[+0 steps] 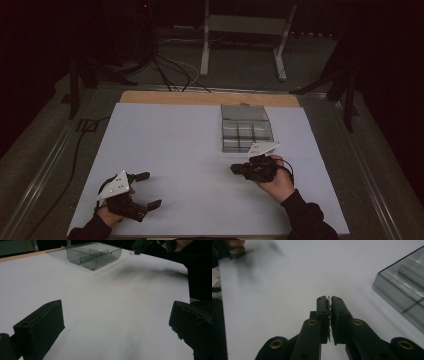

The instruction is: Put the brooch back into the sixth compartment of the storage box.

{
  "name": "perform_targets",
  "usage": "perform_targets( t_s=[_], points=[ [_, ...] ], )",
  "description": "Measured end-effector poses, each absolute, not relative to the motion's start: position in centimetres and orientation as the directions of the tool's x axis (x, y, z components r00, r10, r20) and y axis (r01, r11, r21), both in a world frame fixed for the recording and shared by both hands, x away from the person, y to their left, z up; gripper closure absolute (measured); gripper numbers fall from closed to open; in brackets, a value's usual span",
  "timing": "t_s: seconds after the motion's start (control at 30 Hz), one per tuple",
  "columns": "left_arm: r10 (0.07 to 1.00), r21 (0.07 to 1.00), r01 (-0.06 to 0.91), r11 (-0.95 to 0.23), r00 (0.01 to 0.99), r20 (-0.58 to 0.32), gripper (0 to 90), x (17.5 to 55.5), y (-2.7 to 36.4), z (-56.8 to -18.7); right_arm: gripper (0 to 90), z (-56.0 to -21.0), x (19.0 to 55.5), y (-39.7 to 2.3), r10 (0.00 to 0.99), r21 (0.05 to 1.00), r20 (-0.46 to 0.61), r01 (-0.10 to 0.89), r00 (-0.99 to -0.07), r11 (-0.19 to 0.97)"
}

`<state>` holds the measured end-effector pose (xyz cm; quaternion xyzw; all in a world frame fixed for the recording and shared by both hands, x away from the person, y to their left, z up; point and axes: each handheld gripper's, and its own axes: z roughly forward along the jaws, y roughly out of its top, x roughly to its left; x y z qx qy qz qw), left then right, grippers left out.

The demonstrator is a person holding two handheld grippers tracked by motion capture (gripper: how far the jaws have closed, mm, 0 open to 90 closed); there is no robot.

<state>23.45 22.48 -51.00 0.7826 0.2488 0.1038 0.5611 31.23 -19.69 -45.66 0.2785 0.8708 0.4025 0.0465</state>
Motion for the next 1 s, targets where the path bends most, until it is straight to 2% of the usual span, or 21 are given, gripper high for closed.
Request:
perform_targets(
  t_s=[0.8, 1.0],
  points=[
    [0.509, 0.93, 0.277, -0.244, 0.852, -0.12, 1.3, 23.5, 22.5, -51.0, 84.9, -42.8, 34.8, -24.4, 0.651, 0.753, 0.142, 0.509, -0.745, 0.418],
    [0.51, 0.929, 0.277, -0.246, 0.852, -0.119, 1.3, 23.5, 22.5, -51.0, 84.9, -42.7, 36.1, -26.0, 0.712, 0.744, 0.134, 0.545, -0.689, 0.387]
  ],
)
